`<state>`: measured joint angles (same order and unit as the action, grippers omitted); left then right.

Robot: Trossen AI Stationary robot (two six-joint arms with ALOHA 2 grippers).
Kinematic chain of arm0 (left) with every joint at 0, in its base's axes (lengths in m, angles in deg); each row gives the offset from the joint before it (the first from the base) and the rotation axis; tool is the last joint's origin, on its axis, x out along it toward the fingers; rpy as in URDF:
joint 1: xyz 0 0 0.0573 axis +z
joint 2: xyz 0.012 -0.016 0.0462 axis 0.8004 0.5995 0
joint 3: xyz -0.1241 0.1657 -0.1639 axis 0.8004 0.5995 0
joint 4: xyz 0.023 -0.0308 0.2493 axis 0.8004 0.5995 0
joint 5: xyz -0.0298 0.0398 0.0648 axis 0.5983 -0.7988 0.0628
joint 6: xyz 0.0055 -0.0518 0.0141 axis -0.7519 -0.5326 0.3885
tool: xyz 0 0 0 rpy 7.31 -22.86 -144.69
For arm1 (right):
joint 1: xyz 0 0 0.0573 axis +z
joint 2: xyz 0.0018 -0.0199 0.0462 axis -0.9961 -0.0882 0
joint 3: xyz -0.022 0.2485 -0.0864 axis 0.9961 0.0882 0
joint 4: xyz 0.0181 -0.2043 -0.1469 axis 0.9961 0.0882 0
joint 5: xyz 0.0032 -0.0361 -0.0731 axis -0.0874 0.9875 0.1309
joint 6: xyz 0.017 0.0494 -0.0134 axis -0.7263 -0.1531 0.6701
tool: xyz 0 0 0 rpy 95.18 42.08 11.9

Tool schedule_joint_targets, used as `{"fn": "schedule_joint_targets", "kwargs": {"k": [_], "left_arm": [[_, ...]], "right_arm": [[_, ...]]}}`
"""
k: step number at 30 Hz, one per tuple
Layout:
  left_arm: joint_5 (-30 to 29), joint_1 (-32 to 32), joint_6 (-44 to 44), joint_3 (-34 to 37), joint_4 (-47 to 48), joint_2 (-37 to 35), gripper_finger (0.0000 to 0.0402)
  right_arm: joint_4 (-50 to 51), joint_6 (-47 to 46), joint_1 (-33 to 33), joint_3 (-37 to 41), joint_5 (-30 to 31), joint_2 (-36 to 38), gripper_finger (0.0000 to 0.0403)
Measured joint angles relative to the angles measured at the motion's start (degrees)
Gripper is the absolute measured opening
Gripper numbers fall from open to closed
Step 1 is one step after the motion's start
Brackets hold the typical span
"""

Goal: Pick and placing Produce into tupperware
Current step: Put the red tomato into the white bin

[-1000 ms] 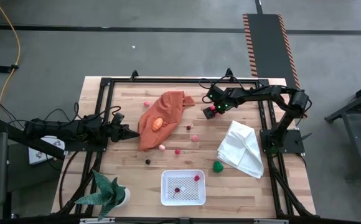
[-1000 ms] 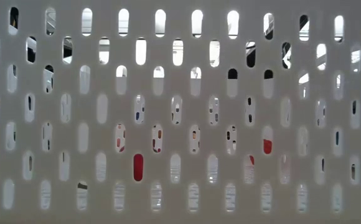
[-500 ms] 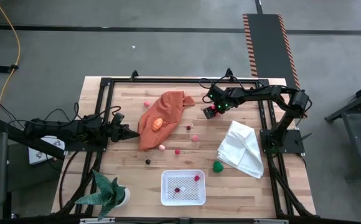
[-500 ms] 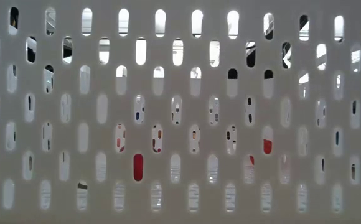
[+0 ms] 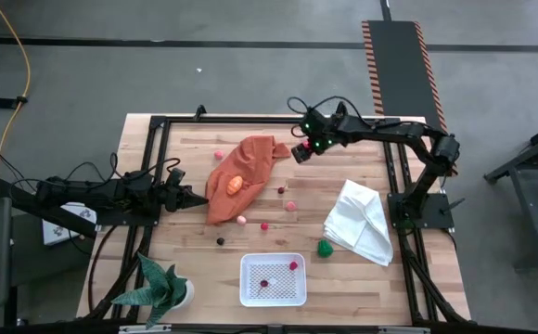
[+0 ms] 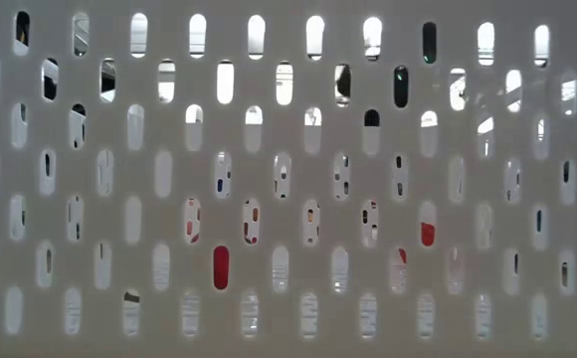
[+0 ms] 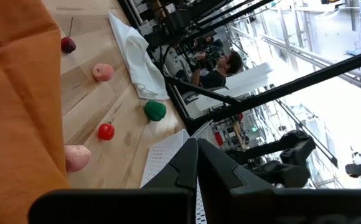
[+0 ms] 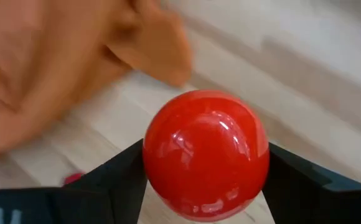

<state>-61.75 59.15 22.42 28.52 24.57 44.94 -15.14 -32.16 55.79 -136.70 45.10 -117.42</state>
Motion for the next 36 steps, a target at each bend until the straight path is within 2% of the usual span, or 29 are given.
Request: {"fn": "schedule_joint_targets", "kwargs": {"k": [9, 15, 26, 36], "left_arm": [[0.0, 0.0, 0.0, 0.0, 0.0, 0.0, 0.0001], [0.0, 0.0, 0.0, 0.0, 0.0, 0.0, 0.0001], [0.0, 0.0, 0.0, 0.0, 0.0, 0.0, 0.0001], [0.0, 0.0, 0.0, 0.0, 0.0, 0.0, 0.0001]], "right_arm": [[12.4, 7.7, 0.0, -14.4, 0.1, 0.0, 0.0250], [19.1, 11.0, 0.0, -20.1, -0.1, 0.0, 0.0250], [21.6, 11.2, 0.6, -27.7, -5.1, 0.0, 0.0250], [24.3, 14.4, 2.7, -41.3, -7.8, 0.0, 0.0250]]}}
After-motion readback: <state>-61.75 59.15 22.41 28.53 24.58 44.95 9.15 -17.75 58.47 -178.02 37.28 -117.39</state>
